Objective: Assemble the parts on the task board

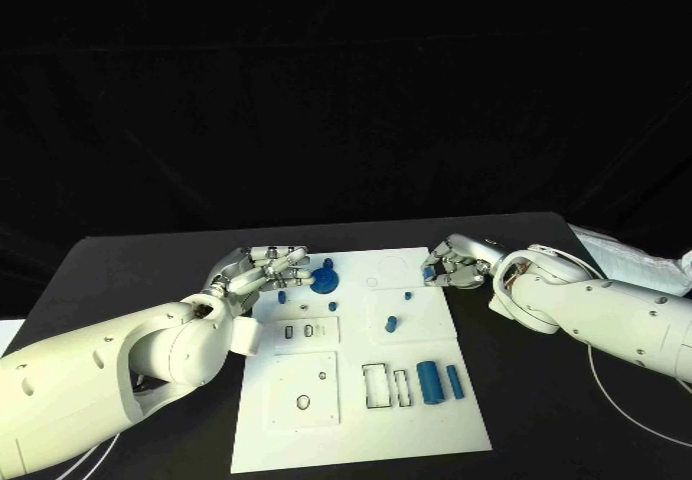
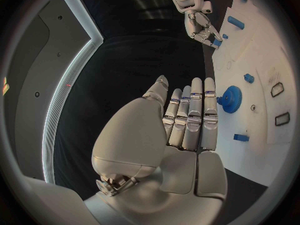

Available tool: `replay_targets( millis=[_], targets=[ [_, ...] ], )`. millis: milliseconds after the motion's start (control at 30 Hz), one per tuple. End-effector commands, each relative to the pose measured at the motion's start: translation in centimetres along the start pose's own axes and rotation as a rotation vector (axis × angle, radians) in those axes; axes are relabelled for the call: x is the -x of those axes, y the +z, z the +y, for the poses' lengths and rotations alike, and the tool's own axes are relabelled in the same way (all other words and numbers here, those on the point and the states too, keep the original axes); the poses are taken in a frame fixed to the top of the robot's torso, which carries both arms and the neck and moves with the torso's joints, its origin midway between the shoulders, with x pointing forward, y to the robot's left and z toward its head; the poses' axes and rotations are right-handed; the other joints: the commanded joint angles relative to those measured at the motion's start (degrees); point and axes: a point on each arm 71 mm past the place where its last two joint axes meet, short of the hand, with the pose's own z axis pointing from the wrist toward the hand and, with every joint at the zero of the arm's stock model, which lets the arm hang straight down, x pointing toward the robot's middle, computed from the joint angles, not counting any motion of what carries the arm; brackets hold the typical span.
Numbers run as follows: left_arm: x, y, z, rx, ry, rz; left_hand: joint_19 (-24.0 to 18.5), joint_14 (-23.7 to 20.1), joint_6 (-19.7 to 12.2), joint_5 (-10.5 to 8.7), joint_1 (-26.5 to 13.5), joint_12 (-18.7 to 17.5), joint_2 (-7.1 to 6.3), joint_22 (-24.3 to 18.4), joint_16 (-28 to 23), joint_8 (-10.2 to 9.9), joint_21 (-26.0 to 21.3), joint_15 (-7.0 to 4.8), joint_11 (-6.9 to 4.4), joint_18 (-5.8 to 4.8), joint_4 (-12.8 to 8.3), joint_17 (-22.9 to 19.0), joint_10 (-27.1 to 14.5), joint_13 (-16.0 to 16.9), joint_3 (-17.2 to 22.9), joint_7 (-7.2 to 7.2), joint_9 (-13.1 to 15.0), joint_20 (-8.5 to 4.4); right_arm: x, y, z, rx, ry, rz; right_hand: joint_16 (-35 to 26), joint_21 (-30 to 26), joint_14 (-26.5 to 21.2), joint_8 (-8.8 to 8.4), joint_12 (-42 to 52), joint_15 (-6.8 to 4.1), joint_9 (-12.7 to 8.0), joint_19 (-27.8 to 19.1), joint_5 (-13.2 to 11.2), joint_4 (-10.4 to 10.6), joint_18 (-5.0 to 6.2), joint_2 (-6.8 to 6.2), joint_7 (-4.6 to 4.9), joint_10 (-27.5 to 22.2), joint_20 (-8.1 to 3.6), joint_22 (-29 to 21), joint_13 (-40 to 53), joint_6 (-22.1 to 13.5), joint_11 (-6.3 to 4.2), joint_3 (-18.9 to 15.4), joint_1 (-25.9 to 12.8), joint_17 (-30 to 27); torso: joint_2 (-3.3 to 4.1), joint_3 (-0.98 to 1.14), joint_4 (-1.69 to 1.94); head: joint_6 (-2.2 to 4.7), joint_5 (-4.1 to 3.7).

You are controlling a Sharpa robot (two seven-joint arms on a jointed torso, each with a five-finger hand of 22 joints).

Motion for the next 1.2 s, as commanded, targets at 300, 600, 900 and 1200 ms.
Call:
replay_targets(
  millis=[300, 600, 900, 1200],
  targets=[
    [0.1, 0.1, -0.1, -0.012, -0.003, 0.013, 0.17, 0.00, -0.23, -0.22, 0.26, -0.20, 0.32, -0.10, -0.36, -0.31, -0.29, 0.16, -0.01, 0.62, -0.48, 0.16, -0.46, 0.02, 0.01, 0.13, -0.06, 0.35, 1.1, -0.1, 2.6, -0.021, 0.044, -0.063, 0.12, 0.28, 4.27, 0.63, 0.43, -0.69, 0.63, -0.04, -0.57, -0.39, -0.81, 2.58, -1.36, 0.73, -0.84, 1.28, 0.31, 2.03, -1.22, 1.37, 0.52, 6.72, -0.25, -0.17, 0.11, 0.01, 0.04],
    [1.1, 0.3, -0.1, -0.018, 0.006, -0.010, 0.18, 0.01, -0.23, -0.21, 0.28, -0.20, 0.34, -0.10, -0.37, -0.31, -0.30, 0.16, -0.01, 0.62, -0.50, 0.17, -0.46, 0.02, 0.01, 0.13, -0.05, 0.34, 0.2, 0.4, 8.5, 0.021, 0.077, -0.049, -0.29, 0.07, 4.11, 0.39, -0.81, -0.70, 0.54, -0.36, -0.48, -0.55, -0.70, 2.67, -1.27, 0.16, -0.93, 0.79, -0.52, 1.73, -1.17, 1.83, 0.16, 6.06, -1.10, -0.82, 0.62, -0.85, 0.53],
    [2.1, 0.4, -0.1, -0.024, 0.012, -0.038, 0.18, 0.01, -0.23, -0.21, 0.28, -0.20, 0.34, -0.10, -0.37, -0.31, -0.30, 0.16, -0.01, 0.62, -0.50, 0.17, -0.46, 0.02, 0.01, 0.13, -0.05, 0.34, -3.3, 1.3, 13.7, 0.066, 0.023, 0.023, -0.55, -0.08, 4.02, 0.32, -1.48, -0.68, 0.51, -0.58, -0.47, -0.65, -0.63, 2.43, -1.23, -0.15, -0.94, 0.45, -0.97, 1.67, -1.14, 1.92, -0.16, 5.64, -1.70, -1.88, 1.70, -1.69, 1.18],
    [2.6, 0.3, -0.1, -0.027, 0.011, -0.053, 0.21, 0.04, -0.21, -0.21, 0.30, -0.19, 0.39, -0.11, -0.40, -0.30, -0.33, 0.15, -0.01, 0.62, -0.53, 0.22, -0.45, 0.02, 0.00, 0.12, -0.05, 0.34, -6.8, 1.9, 16.0, 0.082, 0.002, 0.092, -0.74, -0.23, 3.95, 0.28, -1.67, -0.68, 0.49, -0.81, -0.40, -0.69, -0.55, 2.22, -1.22, -0.24, -0.95, 0.11, -1.07, 1.68, -1.12, 2.01, -0.53, 5.36, -1.83, -2.66, 2.79, -2.43, 1.24]
  ],
)
